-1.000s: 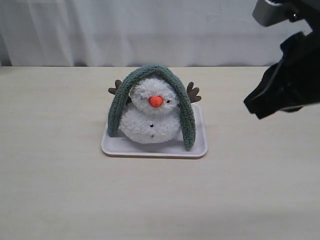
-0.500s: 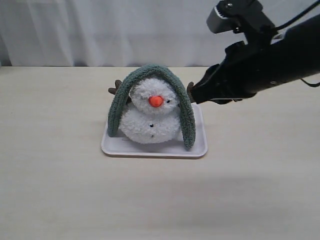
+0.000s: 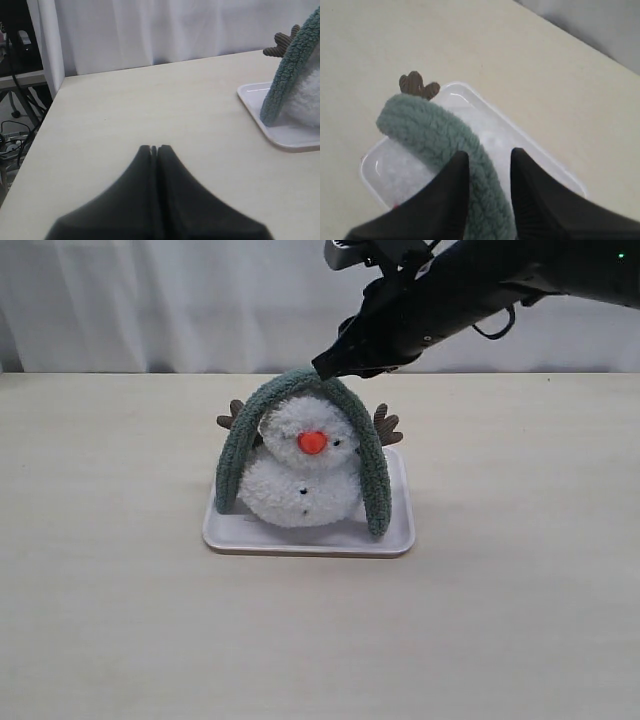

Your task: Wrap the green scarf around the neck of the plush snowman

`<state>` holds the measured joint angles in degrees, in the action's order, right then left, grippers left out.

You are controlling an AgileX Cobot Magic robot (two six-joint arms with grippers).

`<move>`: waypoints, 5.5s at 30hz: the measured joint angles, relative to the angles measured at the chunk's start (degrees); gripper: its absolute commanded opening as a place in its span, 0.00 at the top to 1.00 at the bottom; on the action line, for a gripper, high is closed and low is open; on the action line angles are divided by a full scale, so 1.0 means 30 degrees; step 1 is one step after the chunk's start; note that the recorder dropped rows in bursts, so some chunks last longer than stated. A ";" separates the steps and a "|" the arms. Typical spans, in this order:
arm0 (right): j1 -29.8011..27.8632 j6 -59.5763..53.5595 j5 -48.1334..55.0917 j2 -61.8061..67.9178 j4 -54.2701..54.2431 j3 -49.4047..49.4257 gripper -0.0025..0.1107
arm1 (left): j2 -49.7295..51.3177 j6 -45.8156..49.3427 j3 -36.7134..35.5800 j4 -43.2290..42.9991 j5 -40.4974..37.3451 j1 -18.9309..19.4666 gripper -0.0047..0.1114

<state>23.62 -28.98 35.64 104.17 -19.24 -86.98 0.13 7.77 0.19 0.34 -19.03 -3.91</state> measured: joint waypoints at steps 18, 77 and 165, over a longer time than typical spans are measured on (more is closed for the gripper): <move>0.2335 -0.1249 -0.1602 0.1234 0.7563 -0.1151 0.73 | 0.0000 0.0000 0.0000 0.0000 -0.0041 0.0000 0.96; 0.2384 0.6496 -0.2687 0.3838 1.3744 -0.1230 0.73 | 0.0000 0.0000 0.0000 0.0000 -0.0041 0.0000 0.96; 0.3152 0.3376 -0.0396 0.1145 0.4179 -0.3179 0.94 | 0.0000 0.0000 0.0000 0.0000 -0.0041 0.0000 0.96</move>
<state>33.08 -18.85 34.45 107.60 -6.70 -96.52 0.13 7.77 0.19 0.34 -19.16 -3.91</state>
